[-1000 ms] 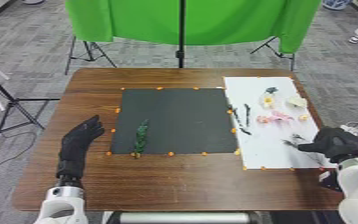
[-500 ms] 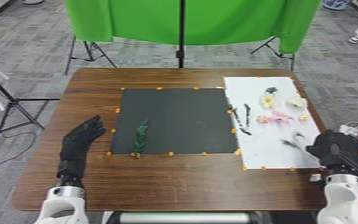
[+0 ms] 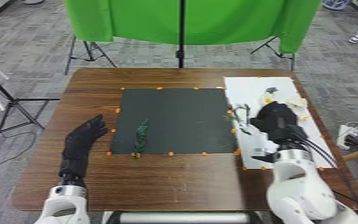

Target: Arrange flowers

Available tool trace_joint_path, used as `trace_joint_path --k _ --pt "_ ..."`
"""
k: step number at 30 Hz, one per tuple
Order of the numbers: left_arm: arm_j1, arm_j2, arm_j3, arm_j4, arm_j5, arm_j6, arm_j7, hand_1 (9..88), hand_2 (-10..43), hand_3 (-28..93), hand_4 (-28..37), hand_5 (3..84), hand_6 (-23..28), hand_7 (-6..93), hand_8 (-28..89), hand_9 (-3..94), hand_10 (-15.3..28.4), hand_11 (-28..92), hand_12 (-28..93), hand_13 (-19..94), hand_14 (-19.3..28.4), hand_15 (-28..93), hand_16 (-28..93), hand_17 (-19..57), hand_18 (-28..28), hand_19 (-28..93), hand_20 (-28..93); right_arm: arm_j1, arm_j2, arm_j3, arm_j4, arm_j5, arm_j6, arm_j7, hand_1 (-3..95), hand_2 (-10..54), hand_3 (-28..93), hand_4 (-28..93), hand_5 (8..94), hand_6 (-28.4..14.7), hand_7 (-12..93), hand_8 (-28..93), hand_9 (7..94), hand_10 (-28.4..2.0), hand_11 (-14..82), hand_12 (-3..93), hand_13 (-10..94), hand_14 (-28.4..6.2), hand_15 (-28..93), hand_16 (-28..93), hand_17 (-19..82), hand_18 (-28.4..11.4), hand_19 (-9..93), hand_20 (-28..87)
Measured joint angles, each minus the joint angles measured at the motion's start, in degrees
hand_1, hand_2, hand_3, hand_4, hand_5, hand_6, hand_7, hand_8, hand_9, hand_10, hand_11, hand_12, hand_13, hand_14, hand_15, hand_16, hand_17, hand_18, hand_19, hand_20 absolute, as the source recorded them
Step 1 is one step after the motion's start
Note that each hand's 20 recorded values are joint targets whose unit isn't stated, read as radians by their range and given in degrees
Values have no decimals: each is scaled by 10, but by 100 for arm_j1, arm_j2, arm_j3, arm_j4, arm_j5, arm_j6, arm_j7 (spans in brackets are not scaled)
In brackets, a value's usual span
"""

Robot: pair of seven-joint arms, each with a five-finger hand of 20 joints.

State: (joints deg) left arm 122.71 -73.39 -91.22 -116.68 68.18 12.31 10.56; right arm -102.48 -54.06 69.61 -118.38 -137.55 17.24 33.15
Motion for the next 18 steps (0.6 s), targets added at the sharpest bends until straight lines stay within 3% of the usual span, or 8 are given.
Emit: trace_joint_path --k 10,18 --pt "-43 0 50 11 0 -84 -37 211 20 692 -283 432 50 111 -57 389 128 195 124 303 168 308 -9 41 126 124 192 1240 -1209 -1471 805 803 -382 -110 584 -95 599 -225 841 11 264 152 920 -82 316 365 937 -9 570 314 691 -98 932 540" --pt "-36 8 51 6 -1 -92 -70 209 20 691 -283 430 50 111 -56 389 127 194 124 303 167 307 -9 41 126 124 191 1631 -1548 -2151 1227 1236 -573 -13 581 -95 576 -198 841 3 261 162 920 -88 328 342 937 -9 572 300 705 -83 932 509"
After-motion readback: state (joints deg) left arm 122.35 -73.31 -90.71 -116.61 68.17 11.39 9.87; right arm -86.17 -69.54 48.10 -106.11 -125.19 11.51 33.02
